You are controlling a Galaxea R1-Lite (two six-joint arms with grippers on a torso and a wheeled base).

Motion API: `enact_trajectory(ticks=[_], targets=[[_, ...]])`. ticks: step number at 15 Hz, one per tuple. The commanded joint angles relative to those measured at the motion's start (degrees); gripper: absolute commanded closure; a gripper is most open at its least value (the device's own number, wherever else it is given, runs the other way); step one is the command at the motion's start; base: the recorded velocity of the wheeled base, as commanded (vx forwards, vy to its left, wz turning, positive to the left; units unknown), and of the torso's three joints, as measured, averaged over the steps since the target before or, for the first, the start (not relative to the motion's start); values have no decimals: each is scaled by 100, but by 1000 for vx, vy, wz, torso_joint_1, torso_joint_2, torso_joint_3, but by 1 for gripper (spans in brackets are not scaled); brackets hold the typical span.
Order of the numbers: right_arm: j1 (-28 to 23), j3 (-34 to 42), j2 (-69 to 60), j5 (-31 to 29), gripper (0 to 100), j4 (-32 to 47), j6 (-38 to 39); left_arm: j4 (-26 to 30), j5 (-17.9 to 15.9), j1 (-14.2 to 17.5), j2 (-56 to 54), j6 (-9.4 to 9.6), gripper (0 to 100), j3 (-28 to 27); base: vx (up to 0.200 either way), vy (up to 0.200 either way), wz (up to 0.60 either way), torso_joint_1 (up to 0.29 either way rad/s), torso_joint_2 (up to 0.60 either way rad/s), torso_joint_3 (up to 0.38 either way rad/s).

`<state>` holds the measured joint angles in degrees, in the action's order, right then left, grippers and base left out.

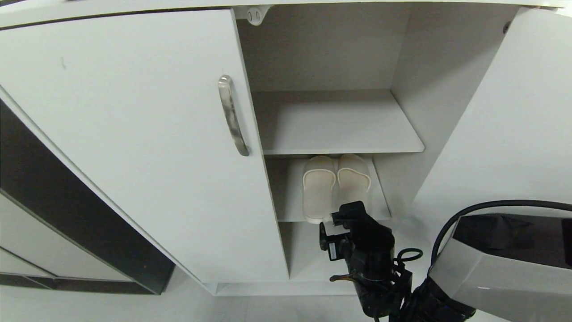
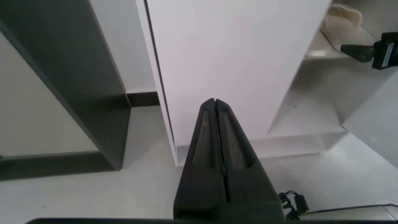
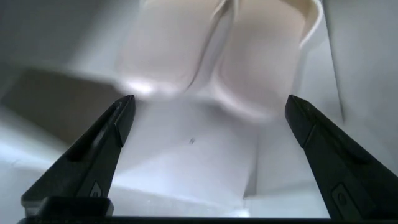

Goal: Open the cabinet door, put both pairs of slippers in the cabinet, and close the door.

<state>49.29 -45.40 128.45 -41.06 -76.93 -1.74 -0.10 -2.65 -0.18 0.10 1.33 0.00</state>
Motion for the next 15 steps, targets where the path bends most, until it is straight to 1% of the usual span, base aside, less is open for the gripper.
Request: enact_trajectory(ticks=[1,6,11,15], targets=[[20,5,4,1,0,-6,-1,1,1,1,8,-1,100,0,-200,0,0,2,-2,-7],[-24,22,4,1,0,-111,-1,1,1,1,8,-1,100,0,-200,0,0,2,0,4],[-95,31,4,1,0,-199,-1,1,-8,1,8,43,100,0,0,0,0,0,0,0],[-121,31,-4,1,0,-199,-10,1,-8,1,8,43,100,0,0,0,0,1,1,30]])
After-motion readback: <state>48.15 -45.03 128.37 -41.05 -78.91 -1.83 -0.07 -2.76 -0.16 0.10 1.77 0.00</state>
